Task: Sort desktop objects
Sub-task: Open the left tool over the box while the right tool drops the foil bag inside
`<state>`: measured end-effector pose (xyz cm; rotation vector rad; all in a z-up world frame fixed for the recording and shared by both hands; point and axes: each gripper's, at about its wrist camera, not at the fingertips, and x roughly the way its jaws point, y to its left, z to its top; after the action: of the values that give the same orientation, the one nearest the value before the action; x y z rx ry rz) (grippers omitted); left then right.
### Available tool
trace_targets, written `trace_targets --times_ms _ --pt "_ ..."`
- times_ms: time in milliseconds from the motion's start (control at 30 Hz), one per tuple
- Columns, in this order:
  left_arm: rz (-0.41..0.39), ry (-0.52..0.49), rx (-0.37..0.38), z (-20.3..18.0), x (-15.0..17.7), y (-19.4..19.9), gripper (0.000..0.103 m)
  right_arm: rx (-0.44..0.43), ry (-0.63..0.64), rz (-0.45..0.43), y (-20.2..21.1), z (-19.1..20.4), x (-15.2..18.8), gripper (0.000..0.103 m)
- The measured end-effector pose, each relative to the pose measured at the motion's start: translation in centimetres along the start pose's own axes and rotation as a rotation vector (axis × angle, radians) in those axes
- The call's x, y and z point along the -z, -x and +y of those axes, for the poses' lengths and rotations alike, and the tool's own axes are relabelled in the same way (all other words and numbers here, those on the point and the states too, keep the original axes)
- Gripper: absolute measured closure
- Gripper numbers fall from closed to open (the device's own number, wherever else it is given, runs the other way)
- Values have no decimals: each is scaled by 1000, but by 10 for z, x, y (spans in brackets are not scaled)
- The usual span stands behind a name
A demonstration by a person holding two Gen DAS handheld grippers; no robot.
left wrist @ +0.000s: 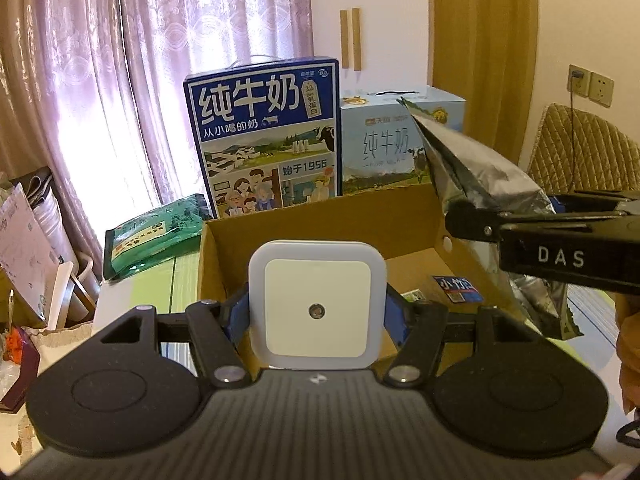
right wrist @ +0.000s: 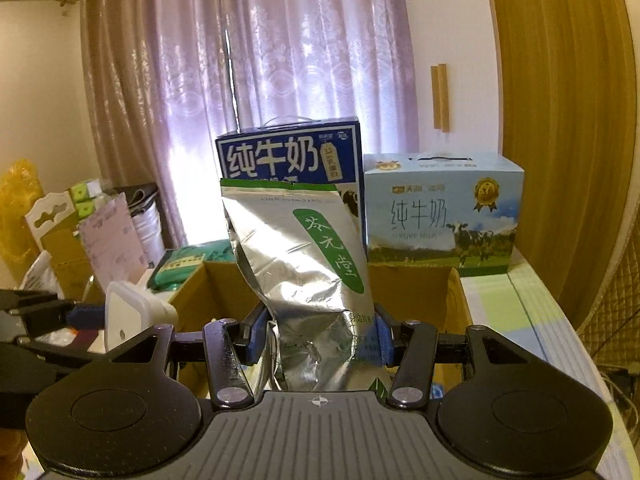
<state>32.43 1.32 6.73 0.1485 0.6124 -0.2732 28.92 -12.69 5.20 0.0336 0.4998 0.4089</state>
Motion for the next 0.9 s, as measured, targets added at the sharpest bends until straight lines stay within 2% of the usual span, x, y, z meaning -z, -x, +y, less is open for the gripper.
trace_targets --times_ms 333,900 --pt "31 35 6 11 1 -34 42 12 -20 42 -31 -7 4 54" --pt "49 90 41 14 11 -61 42 9 -66 65 -56 -18 7 54"
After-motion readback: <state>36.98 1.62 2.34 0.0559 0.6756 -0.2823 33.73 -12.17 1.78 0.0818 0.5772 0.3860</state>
